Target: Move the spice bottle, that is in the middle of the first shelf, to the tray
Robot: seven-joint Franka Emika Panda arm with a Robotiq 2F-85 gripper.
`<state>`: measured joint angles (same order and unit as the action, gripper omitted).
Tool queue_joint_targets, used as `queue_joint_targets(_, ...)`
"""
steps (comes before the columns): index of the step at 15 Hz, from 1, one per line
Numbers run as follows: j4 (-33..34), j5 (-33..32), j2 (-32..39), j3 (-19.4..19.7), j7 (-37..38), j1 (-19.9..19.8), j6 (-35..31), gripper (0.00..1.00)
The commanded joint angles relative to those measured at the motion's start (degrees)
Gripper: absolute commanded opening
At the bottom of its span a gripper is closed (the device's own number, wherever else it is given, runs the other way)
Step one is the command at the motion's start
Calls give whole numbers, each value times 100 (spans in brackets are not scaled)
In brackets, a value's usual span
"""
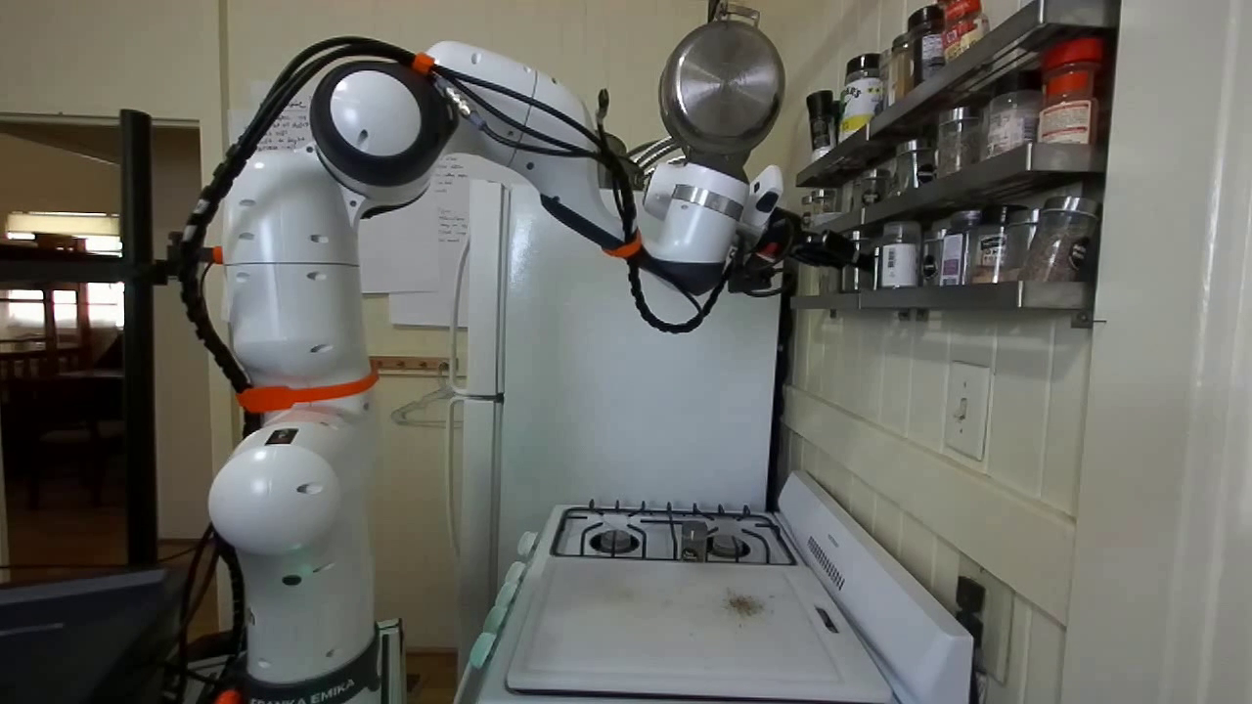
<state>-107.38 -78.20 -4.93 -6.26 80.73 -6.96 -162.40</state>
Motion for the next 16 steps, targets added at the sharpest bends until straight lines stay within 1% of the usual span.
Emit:
queue_joint_targets(1,-202,111,-193,-34,-33,37,160,23)
queue_joint_targets(5,-358,131,-365,-58,-43,51,215,23)
queue_joint_targets(10,-580,96,-648,-113,10,65,481,23)
queue_joint_targets(12,-718,252,-744,-120,-88,79,521,23)
queue_joint_targets(16,-975,310,-991,-189,-44,95,612,23)
